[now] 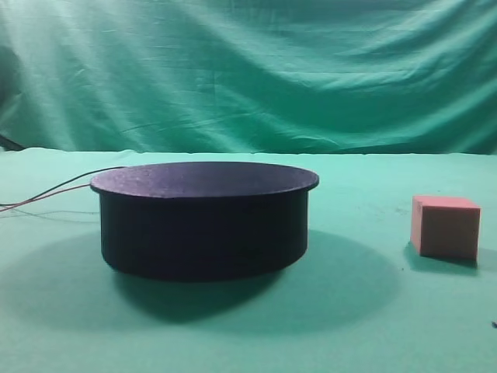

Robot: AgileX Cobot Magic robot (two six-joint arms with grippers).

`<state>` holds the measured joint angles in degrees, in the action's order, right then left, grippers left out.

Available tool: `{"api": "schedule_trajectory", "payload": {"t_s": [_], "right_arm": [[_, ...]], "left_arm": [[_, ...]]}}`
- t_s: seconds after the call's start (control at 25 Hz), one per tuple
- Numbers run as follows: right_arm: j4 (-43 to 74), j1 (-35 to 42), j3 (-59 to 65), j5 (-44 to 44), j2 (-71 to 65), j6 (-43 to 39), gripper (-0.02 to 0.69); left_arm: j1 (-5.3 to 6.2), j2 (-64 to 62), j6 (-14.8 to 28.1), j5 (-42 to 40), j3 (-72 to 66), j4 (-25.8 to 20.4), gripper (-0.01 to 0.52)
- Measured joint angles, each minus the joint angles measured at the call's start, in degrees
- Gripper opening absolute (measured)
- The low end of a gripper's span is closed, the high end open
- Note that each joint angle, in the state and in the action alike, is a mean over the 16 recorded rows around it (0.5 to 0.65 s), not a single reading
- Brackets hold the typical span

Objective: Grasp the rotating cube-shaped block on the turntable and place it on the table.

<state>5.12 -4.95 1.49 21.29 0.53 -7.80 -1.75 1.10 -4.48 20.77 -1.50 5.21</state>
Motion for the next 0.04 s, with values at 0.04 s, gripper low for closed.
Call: {"api": "schedule_trajectory", "payload": {"t_s": [0.04], "right_arm": [[0.0, 0.0, 0.0, 0.0, 0.0, 0.0, 0.0]], "left_arm": [[0.0, 0.0, 0.0, 0.0, 0.0, 0.0, 0.0]]}}
